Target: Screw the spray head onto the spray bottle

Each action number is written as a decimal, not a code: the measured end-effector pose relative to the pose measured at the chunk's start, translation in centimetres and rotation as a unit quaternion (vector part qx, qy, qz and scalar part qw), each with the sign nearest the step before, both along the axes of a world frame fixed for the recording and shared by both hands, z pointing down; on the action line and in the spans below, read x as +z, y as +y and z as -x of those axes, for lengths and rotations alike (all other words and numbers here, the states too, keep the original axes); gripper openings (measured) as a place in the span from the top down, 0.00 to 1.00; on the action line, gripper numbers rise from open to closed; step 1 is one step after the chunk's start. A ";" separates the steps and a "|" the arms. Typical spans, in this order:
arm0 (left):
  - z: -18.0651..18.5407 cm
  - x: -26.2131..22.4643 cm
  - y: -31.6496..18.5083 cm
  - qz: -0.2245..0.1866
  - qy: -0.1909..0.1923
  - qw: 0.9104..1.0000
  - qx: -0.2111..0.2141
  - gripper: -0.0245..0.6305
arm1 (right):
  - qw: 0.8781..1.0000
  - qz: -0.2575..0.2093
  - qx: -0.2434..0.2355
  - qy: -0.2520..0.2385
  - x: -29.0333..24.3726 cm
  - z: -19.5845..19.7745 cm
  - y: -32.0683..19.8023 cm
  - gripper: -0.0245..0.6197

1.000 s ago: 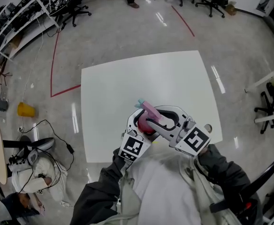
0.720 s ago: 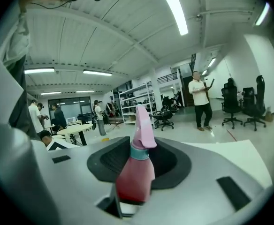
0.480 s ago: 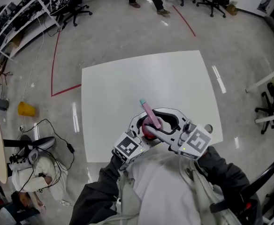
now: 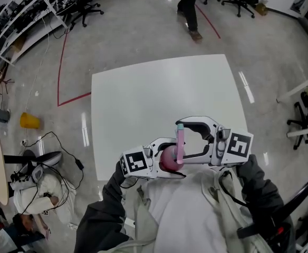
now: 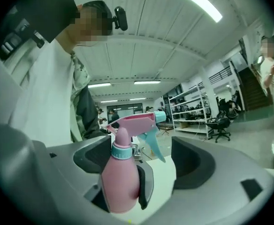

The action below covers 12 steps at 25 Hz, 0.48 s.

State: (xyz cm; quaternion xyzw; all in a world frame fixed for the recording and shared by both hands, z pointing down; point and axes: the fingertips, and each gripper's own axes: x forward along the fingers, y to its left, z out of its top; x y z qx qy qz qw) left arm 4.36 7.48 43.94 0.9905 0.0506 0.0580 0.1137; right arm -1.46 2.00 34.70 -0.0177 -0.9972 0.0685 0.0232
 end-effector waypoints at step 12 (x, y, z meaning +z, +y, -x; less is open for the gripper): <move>-0.3 0.4 -3.5 0.027 0.021 0.994 -0.101 0.27 | 0.996 -0.004 0.084 -0.036 -0.9 0.2 -2.4 0.51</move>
